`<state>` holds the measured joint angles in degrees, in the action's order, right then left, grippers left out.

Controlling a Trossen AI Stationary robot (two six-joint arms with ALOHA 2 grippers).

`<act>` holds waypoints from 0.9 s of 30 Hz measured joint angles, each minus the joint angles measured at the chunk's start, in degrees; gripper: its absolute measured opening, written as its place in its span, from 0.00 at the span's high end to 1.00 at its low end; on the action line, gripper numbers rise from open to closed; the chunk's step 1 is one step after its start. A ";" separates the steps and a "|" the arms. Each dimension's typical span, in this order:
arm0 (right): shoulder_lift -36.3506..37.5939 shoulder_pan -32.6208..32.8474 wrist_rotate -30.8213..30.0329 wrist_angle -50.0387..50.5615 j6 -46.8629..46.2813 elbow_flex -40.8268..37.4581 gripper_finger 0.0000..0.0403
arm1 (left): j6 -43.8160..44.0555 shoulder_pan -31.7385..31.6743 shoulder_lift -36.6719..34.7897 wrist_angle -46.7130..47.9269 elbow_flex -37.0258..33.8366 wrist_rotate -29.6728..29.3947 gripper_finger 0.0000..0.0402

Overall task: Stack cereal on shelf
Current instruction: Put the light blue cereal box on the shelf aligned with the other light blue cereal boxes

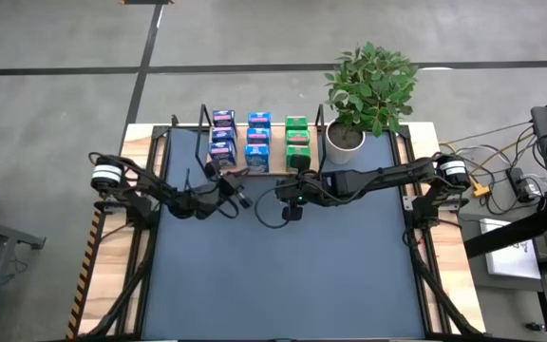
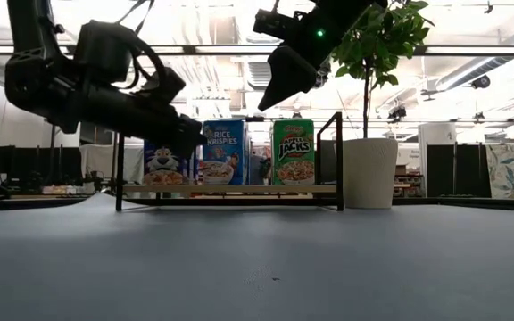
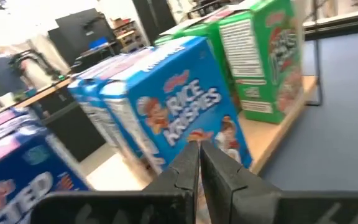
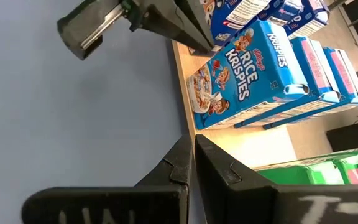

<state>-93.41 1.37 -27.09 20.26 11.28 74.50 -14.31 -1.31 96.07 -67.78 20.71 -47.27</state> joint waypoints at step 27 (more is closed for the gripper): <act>-0.02 0.00 0.00 -0.20 -0.33 -0.31 0.97 | -0.24 -4.17 6.10 0.06 3.61 2.26 1.00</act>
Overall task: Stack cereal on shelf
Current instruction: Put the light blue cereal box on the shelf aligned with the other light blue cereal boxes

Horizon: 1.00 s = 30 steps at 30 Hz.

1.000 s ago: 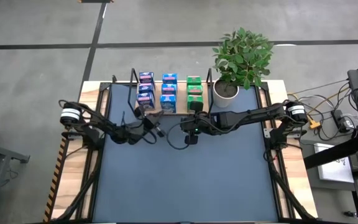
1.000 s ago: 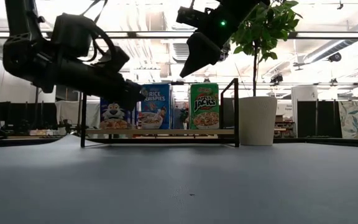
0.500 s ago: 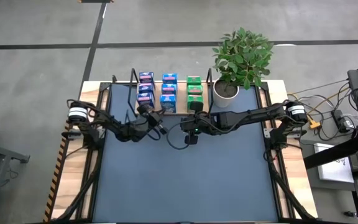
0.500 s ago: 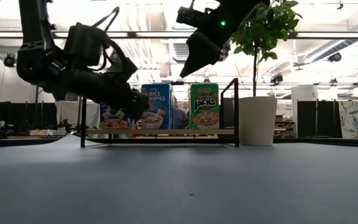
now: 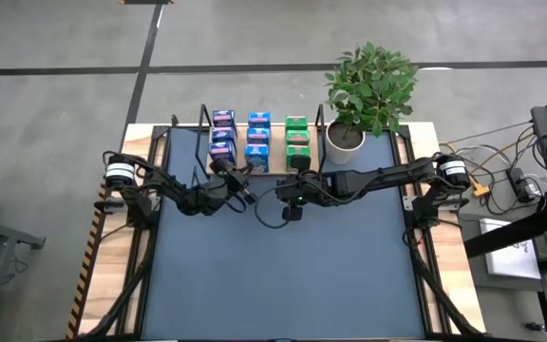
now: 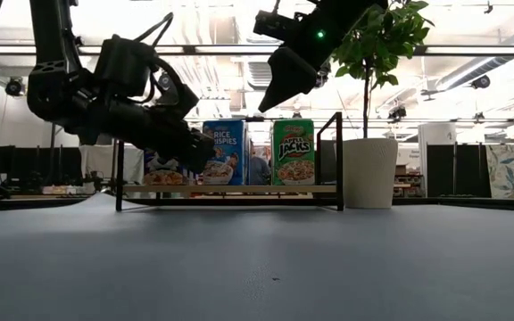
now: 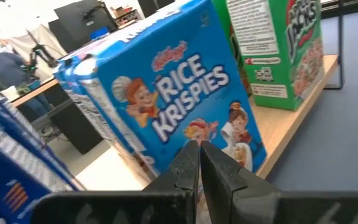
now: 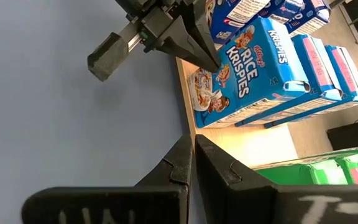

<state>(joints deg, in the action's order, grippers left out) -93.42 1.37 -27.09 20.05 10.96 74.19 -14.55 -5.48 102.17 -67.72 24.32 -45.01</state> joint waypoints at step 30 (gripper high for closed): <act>0.00 0.00 0.02 -3.48 1.59 -0.39 0.97 | -3.22 1.25 -1.13 -0.23 -0.07 1.02 1.00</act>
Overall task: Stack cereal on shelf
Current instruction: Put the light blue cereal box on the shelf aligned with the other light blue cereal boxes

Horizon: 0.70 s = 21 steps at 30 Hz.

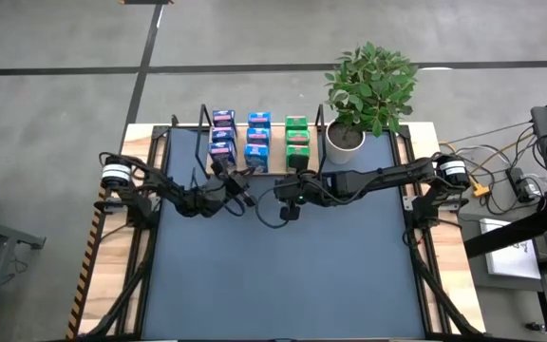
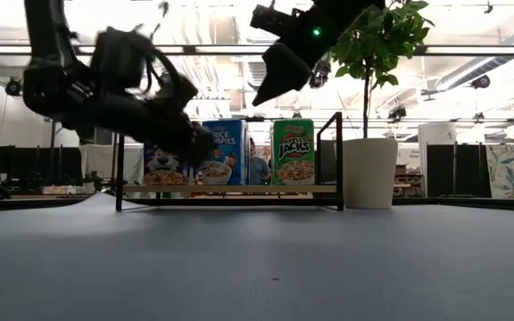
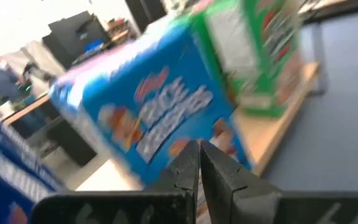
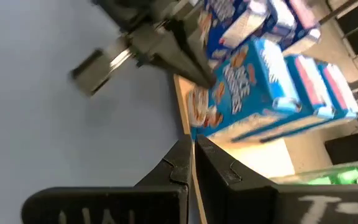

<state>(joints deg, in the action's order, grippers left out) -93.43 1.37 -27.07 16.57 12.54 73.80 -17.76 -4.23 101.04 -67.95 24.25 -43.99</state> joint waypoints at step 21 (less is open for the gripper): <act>-0.70 -7.85 14.56 -12.63 10.09 8.85 0.97 | -25.01 20.74 -39.00 -0.10 -6.04 -12.10 1.00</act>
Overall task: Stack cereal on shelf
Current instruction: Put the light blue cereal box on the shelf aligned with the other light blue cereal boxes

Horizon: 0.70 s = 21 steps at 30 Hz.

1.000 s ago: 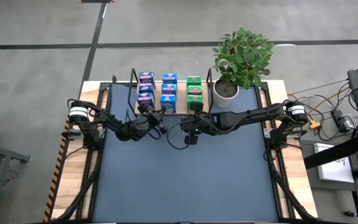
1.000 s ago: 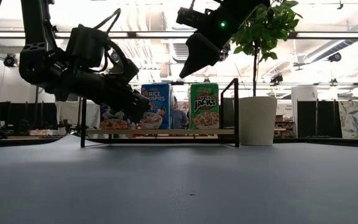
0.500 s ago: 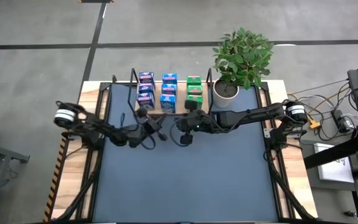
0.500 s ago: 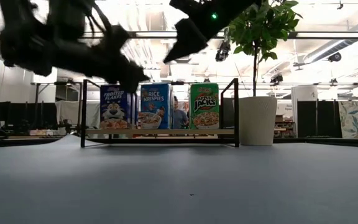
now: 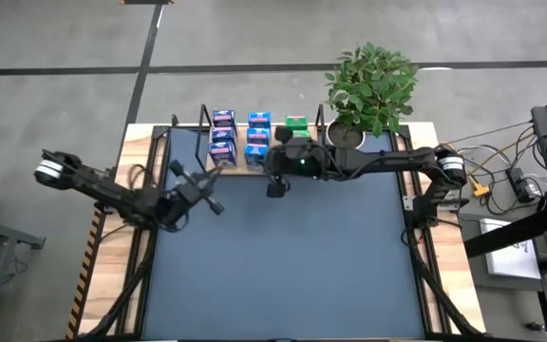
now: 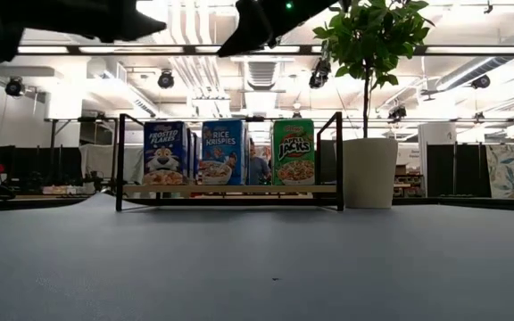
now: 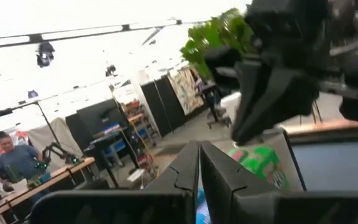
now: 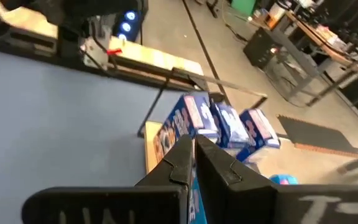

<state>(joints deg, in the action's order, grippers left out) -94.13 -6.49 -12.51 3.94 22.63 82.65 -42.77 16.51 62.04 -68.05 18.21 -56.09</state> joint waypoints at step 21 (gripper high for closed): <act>-5.45 -5.82 6.09 -5.15 -0.08 0.52 0.97 | -0.49 0.27 -17.34 8.15 -4.26 0.01 1.00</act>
<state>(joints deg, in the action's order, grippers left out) -99.58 -12.31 -6.42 -1.21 22.55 83.18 -43.27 16.78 44.70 -59.90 13.96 -56.08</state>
